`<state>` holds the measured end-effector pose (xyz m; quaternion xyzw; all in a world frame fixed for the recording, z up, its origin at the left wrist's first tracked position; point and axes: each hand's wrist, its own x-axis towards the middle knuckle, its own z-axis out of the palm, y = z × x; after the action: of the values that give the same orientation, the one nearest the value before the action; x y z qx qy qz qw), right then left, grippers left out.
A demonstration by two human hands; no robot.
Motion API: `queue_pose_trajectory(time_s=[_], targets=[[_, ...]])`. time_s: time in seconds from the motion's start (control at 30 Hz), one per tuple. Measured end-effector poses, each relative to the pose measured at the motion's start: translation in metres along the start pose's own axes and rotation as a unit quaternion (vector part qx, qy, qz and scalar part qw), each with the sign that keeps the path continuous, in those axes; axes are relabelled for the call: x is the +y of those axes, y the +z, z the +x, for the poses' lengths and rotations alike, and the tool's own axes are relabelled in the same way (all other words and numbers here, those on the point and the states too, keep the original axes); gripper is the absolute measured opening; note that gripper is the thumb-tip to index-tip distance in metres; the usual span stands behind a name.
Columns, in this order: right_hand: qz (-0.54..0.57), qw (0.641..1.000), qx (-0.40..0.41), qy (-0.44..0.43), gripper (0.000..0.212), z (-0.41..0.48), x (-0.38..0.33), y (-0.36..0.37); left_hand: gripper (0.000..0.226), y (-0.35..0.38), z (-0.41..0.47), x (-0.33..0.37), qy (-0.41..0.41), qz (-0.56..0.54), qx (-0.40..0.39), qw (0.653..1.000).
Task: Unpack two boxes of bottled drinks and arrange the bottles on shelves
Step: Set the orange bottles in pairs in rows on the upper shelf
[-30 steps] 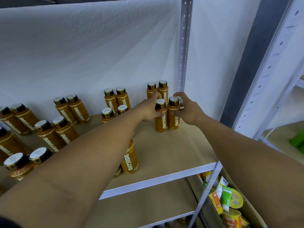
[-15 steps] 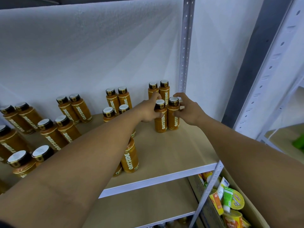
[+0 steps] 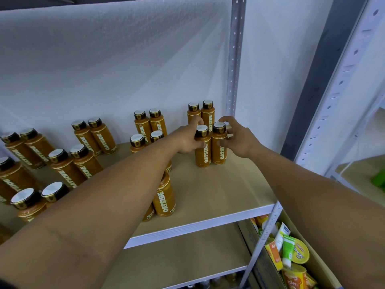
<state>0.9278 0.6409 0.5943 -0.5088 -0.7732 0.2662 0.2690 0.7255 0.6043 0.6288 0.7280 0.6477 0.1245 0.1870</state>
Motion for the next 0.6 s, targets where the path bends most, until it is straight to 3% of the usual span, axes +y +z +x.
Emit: queue_pose_trajectory(time_s=[0.6], targets=[[-0.013,1.0,-0.011,0.002,0.068,-0.0049,-0.0054,-0.004,0.067,-0.0026,-0.0037,0.0029,0.005,-0.001,-0.002,1.0]])
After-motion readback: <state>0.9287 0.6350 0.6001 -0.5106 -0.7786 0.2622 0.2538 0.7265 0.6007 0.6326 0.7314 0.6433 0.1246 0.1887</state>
